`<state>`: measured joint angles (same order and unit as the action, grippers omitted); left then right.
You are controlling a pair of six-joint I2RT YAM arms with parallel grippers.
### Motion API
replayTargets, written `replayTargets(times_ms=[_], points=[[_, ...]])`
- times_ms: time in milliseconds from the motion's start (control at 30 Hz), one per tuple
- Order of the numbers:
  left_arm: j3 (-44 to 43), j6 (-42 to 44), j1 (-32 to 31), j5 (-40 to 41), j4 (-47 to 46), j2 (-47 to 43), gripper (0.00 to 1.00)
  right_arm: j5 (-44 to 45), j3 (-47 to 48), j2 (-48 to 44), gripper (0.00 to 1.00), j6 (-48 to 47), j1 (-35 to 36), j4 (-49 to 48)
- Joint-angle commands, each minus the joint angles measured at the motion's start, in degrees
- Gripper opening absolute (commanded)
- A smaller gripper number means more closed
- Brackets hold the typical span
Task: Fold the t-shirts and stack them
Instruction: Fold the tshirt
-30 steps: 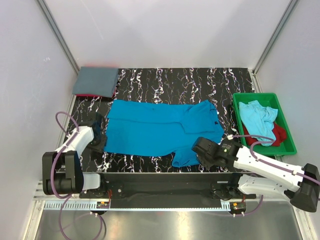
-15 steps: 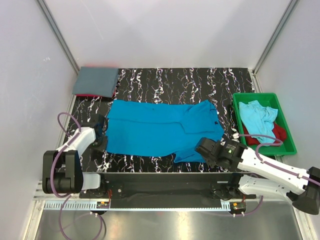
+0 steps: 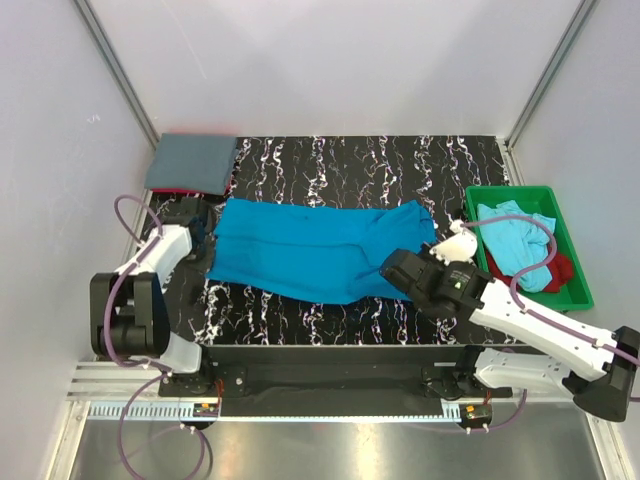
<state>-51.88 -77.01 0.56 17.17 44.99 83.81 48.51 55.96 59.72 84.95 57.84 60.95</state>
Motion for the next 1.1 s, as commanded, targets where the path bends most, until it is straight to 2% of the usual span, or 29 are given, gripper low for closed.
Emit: replayTargets(times_ms=[0,33,100,133,167,233,333,633,1067], points=[[-4.89,-0.24,-0.29,1.81,-0.61,1.7,0.0,8.27,2.13,-1.45,0.0,-18.65,-2.9,-9.93],[-5.6,-0.16,-0.21,2.08,-0.52,2.93,0.0,7.92,1.7,-2.06,0.0,-24.51,-4.04,-12.23],[-7.52,0.11,-0.21,2.52,-0.26,4.16,0.0,4.33,0.21,-2.42,0.0,-30.16,-7.9,-18.89],[-8.06,0.2,-0.21,2.61,-0.17,5.3,0.0,2.22,-0.24,-2.16,0.0,-35.15,-12.53,-20.94],[-8.67,0.2,-0.21,2.61,-0.08,5.83,0.0,-1.45,-0.42,-1.72,0.0,-37.29,-14.32,-22.44],[-10.87,0.63,-0.21,2.87,-0.17,7.58,0.0,-3.59,0.02,-0.06,0.0,-42.64,-16.87,-25.17],[-14.12,2.21,-0.29,3.4,-0.34,9.43,0.0,-3.51,1.69,3.36,0.0,-47.04,-17.06,-26.84],[-18.96,4.94,-0.29,1.38,0.18,15.58,0.0,-8.52,6.09,13.31,0.0,-54.71,-19.26,-31.42],[-25.28,7.23,-2.49,5.25,0.89,20.77,0.0,-9.4,8.11,16.3,0.0,-61.3,-21.81,-31.33]])
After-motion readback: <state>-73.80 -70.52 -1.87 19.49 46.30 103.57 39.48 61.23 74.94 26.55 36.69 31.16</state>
